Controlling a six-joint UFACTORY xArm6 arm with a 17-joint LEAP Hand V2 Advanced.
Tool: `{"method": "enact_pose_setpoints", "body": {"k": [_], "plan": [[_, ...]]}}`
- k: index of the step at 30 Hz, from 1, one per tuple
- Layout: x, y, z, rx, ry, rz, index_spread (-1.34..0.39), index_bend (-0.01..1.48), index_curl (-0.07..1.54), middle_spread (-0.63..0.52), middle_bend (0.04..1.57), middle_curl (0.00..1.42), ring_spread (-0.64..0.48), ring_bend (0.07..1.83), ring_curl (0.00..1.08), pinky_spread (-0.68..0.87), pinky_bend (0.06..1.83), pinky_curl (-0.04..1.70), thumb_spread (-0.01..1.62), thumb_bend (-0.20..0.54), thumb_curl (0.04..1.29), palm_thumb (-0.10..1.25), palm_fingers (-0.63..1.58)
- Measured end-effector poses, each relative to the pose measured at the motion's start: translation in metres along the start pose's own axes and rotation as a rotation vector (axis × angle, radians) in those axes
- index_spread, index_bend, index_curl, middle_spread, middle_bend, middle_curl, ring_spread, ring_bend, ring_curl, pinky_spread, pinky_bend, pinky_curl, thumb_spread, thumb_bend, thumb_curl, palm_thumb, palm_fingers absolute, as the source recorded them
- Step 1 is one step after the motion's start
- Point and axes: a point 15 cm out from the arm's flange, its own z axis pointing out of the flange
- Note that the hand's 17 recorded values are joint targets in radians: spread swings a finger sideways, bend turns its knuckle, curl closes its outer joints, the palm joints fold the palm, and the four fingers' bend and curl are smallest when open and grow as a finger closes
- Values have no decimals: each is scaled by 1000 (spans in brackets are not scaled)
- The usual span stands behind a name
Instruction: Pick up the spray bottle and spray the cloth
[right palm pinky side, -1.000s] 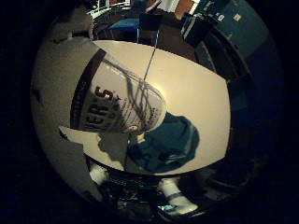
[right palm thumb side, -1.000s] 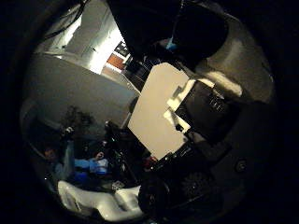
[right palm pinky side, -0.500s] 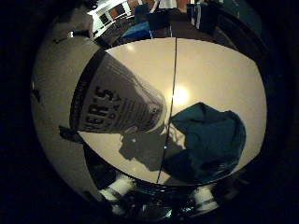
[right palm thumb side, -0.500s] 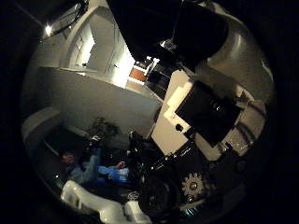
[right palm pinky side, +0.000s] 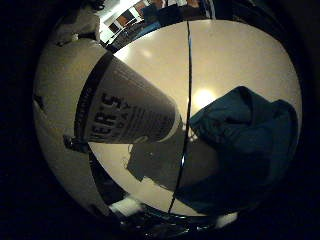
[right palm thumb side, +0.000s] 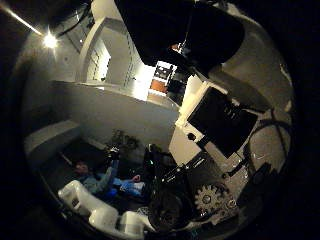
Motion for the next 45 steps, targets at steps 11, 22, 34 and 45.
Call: {"method": "enact_pose_setpoints", "body": {"k": [11, 22, 34, 45], "plan": [[21, 12, 13, -48, -79, 63, -189, 1126, 677, -87, 1325, 585, -157, 1441, 569, -207, 1325, 749, 841, -19, 787, 1010, 1229], [6, 18, 12, -73, -123, -20, -281, 505, 599, -144, 1048, 537, -220, 1304, 533, -327, 1443, 667, 662, -35, 742, 859, 787], [-16, 36, 8, -157, -173, -99, -363, 288, 445, -13, 509, 383, -2, 788, 349, 222, 1023, 452, 1002, -31, 543, 729, -35], [10, 15, -45, -144, -59, -176, -329, 172, 365, 61, 308, 332, 138, 561, 265, 394, 839, 270, 1013, -29, 430, 680, 42]]}}
